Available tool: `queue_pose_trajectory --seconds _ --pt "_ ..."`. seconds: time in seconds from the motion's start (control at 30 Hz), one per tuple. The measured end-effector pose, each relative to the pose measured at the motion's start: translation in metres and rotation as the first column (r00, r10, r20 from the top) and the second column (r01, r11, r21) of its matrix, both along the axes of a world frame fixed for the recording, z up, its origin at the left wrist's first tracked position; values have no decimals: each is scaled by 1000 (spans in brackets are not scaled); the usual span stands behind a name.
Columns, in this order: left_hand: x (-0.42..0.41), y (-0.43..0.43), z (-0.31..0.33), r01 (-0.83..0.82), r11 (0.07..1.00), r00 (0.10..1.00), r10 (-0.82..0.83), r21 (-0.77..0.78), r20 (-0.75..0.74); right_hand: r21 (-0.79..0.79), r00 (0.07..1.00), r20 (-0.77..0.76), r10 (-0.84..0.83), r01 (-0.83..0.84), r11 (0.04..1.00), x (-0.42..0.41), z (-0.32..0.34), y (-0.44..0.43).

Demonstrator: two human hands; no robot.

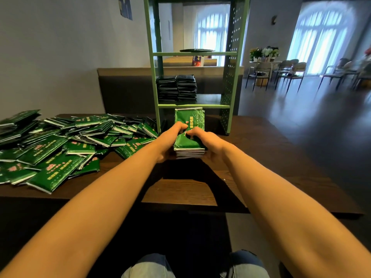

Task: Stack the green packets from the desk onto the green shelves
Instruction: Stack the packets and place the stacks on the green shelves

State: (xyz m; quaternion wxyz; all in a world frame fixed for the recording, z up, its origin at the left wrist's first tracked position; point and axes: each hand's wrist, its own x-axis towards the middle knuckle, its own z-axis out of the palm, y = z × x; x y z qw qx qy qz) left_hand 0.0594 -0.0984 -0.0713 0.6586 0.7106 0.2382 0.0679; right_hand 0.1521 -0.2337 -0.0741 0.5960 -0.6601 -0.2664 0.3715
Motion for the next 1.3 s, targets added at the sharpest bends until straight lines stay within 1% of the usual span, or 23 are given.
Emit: queue_pose_trajectory --seconds 0.07,0.13,0.17,0.3,0.37,0.43,0.5,0.53,0.6,0.63,0.7,0.73,0.77,0.8,0.9,0.97,1.07,1.2,1.27,1.3 --pt "7 -3 9 1 1000 1000 -1 24 7 77 996 -68 -51 56 995 5 3 1" --pt "16 -4 22 -28 999 999 27 38 17 119 991 -77 -107 116 986 11 16 2" --pt "23 -4 30 -47 998 999 46 51 26 134 989 -70 -129 137 981 16 23 3" --pt "56 -1 64 -143 964 990 134 225 53 155 969 6 -249 245 957 40 53 11" --pt "75 1 76 -193 932 977 153 307 150 158 957 18 -288 282 946 54 68 16" --pt "88 6 84 -247 850 956 137 464 258 156 946 19 -324 317 936 67 81 20" --pt "95 13 92 -243 715 938 3 655 345 142 940 15 -341 335 931 83 92 26" --pt "98 17 95 -225 634 935 -72 740 346 132 933 20 -358 353 926 91 97 30" --pt "105 29 99 -167 424 957 -149 890 251 105 922 39 -385 379 919 104 105 37" --pt "110 36 100 -133 286 971 -153 949 182 95 919 49 -392 387 917 110 109 40" --pt "120 46 102 -86 -1 987 -138 996 85 88 911 55 -409 404 911 120 115 50" --pt "126 50 102 -76 -110 991 -122 991 63 85 906 61 -419 414 906 126 118 55" --pt "132 54 104 -71 -186 993 -102 980 53 80 900 68 -430 424 902 131 119 61" --pt "139 58 104 -70 -226 995 -81 972 53 77 894 75 -441 436 897 138 119 68" --pt "159 65 108 -40 -249 999 -27 968 35 89 867 99 -488 480 873 152 119 82" --pt "172 70 113 12 -219 1000 9 976 -11 94 855 114 -506 498 862 162 120 90" --pt "189 78 121 102 -156 995 34 982 -98 55 862 126 -492 489 871 182 121 102" --pt "200 89 127 219 -31 975 47 975 -217 -3 887 159 -433 439 899 204 122 119" --pt "201 90 127 220 34 975 27 975 -221 29 876 200 -440 443 896 211 125 124" --pt "201 90 126 207 73 978 13 976 -208 45 884 145 -444 443 896 216 125 125"
